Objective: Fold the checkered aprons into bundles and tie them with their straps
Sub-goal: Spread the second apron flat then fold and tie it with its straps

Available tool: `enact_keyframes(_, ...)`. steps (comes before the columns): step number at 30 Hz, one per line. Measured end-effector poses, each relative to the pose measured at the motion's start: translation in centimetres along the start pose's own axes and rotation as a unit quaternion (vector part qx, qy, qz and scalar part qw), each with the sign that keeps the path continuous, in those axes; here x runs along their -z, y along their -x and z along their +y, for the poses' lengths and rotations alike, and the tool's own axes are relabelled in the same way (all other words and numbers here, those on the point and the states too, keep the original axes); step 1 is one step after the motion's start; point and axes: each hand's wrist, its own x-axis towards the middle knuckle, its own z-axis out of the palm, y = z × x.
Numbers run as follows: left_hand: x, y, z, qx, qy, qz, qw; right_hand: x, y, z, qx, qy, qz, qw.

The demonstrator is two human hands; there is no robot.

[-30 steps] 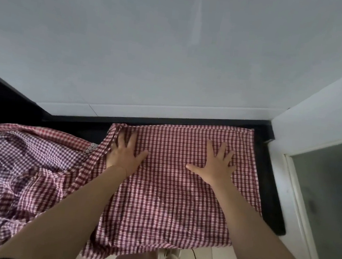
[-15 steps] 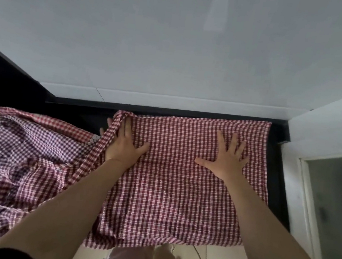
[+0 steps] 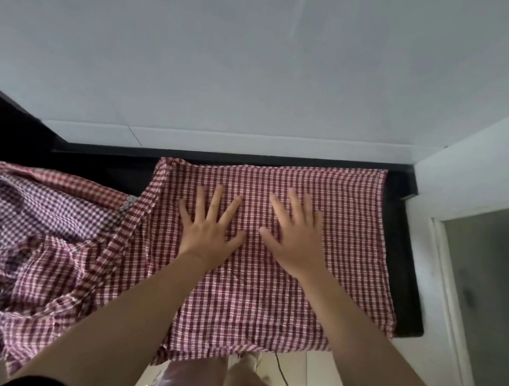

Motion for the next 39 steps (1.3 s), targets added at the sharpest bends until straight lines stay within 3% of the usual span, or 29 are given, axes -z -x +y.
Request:
enact_keyframes(3, -0.3, -0.1, 0.1, 0.001, -0.003, 0.009, 1.0, -2.2, 1.8, 2.4, 0.039, 0.087, -0.035, 0.995)
enact_keyframes(7, -0.2, -0.1, 0.1, -0.004, 0.003, 0.005, 1.0, -1.0, 2.8, 9.9, -0.195, 0.096, 0.011, 0.976)
enact_keyframes(10, 0.2, -0.1, 0.1, 0.001, -0.013, 0.0, 1.0, 1.4, 2.7, 10.4, -0.313, 0.053, 0.017, 0.948)
enact_keyframes(11, 0.4, -0.3, 0.1, 0.007, -0.022, -0.011, 1.0, 1.6, 2.8, 9.3, -0.309, 0.052, 0.042, 0.949)
enact_keyframes(13, 1.2, -0.7, 0.7, 0.019, -0.039, -0.034, 0.998, 2.3, 3.8, 6.2, -0.211, 0.044, 0.068, 0.974)
enact_keyframes(16, 3.3, 0.5, 2.1, 0.058, 0.024, -0.03, 0.998, 2.1, 7.1, 1.6, -0.024, 0.039, -0.041, 0.998)
enact_keyframes(20, 4.2, 6.8, 4.0, 0.061, 0.241, 0.081, 0.965, 0.3, 10.5, -0.1, 0.01, 0.14, -0.161, 0.977)
enact_keyframes(22, 3.1, 10.9, 5.0, 0.091, 0.376, 0.045, 0.921, -0.2, 11.1, 0.1, -0.011, 0.14, -0.154, 0.978)
enact_keyframes(24, 0.8, 14.2, 5.4, 0.186, 0.51, -0.063, 0.837, -0.4, 11.2, 0.1, -0.032, 0.118, -0.075, 0.99)
enact_keyframes(26, -2.8, 17.6, 5.4, 0.304, 0.65, -0.183, 0.672, -0.8, 11.9, -0.2, -0.053, 0.105, -0.008, 0.993)
enact_keyframes(27, -4.6, 18.9, 5.2, 0.347, 0.702, -0.205, 0.587, -1.2, 12.3, -0.5, -0.057, 0.105, 0.002, 0.993)
enact_keyframes(29, -7.4, 20.8, 4.4, 0.389, 0.763, -0.189, 0.48, -2.1, 13.3, -0.9, -0.061, 0.105, 0.021, 0.992)
enact_keyframes(31, -8.4, 20.9, 3.5, 0.377, 0.812, -0.127, 0.427, -2.4, 14.1, -1.2, -0.049, 0.092, 0.062, 0.993)
enact_keyframes(33, -8.1, 20.0, 2.8, 0.386, 0.818, -0.072, 0.421, -2.1, 14.9, -1.5, -0.04, 0.061, 0.114, 0.991)
enact_keyframes(35, -7.4, 19.4, 2.6, 0.408, 0.784, -0.07, 0.463, -1.6, 16.1, -1.9, -0.096, -0.035, 0.096, 0.99)
enact_keyframes(37, -6.7, 19.0, 2.7, 0.402, 0.751, -0.096, 0.515, -1.6, 17.3, -2.0, -0.218, -0.208, -0.028, 0.953)
enact_keyframes(39, -6.2, 18.9, 2.7, 0.396, 0.729, -0.114, 0.547, -1.8, 18.7, -2.0, -0.316, -0.347, -0.185, 0.864)
